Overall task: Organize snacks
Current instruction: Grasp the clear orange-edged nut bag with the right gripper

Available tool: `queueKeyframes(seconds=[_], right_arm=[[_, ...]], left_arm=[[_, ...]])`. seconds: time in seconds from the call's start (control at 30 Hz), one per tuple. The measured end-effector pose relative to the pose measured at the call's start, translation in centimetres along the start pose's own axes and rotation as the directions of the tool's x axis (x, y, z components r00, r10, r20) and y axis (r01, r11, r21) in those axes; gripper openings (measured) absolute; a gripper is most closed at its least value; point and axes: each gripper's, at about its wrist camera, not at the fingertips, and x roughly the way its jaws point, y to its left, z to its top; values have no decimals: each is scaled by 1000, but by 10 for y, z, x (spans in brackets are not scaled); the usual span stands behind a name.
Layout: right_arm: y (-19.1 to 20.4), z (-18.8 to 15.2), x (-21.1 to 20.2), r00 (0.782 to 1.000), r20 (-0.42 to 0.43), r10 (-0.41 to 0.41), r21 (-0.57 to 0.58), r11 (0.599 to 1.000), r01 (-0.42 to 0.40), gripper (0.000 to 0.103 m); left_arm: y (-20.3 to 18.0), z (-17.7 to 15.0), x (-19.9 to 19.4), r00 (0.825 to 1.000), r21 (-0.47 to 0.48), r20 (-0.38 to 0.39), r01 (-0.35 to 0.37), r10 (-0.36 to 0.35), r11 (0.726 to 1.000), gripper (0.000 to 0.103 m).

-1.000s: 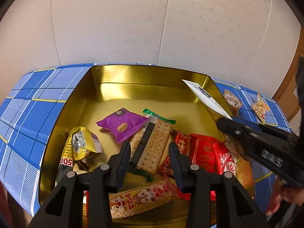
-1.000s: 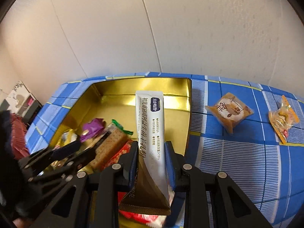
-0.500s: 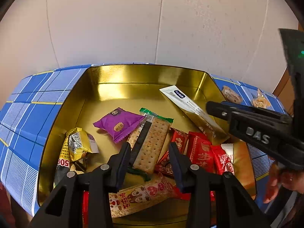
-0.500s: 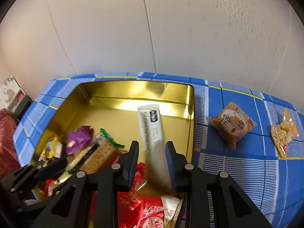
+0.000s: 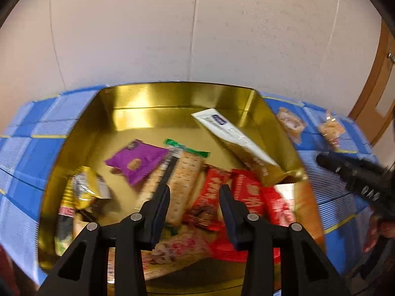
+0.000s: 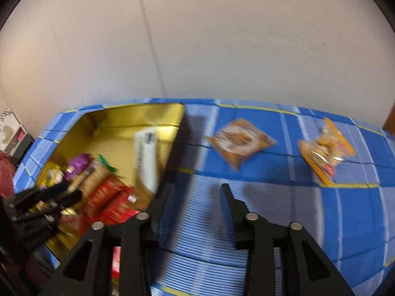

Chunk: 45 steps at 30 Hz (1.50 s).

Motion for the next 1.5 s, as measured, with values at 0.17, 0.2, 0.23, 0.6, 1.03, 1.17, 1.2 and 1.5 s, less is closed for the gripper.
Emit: queueKeyframes(seconds=[0.17,0.2,0.23,0.6,1.03,1.17,1.2,1.5], right_arm=[[-43,-22,0,997,-49,-67,35,997,68,44],[-53,-26,0,995,-58,-76,63,995,79,44],[-63,-29,-1,995,-66,-80,95,992,86,44],[-145,-34,-14,992,-27,-121,391,912,122,58],[-168,48,36,980,15,-199,400,899,176,83],[-167,46,52,976,-44,-211,354,911,213,74],[-167,44,57,978,-48,-202,355,912,206,70],[-168,29,39,985,-61,-160,367,914,172,68]], left_arm=[[-5,0,1,998,-18,0,59,-59,998,42],[-6,1,2,998,-15,0,60,-60,998,42],[-8,0,2,998,-10,0,64,-64,998,42],[-20,0,2,998,16,20,59,-59,998,42],[-13,3,0,998,-18,40,57,-56,998,42],[-13,4,1,997,-33,43,71,-70,997,42],[-14,4,0,997,-31,46,70,-69,997,42],[-30,1,-6,997,30,69,39,-41,999,42]])
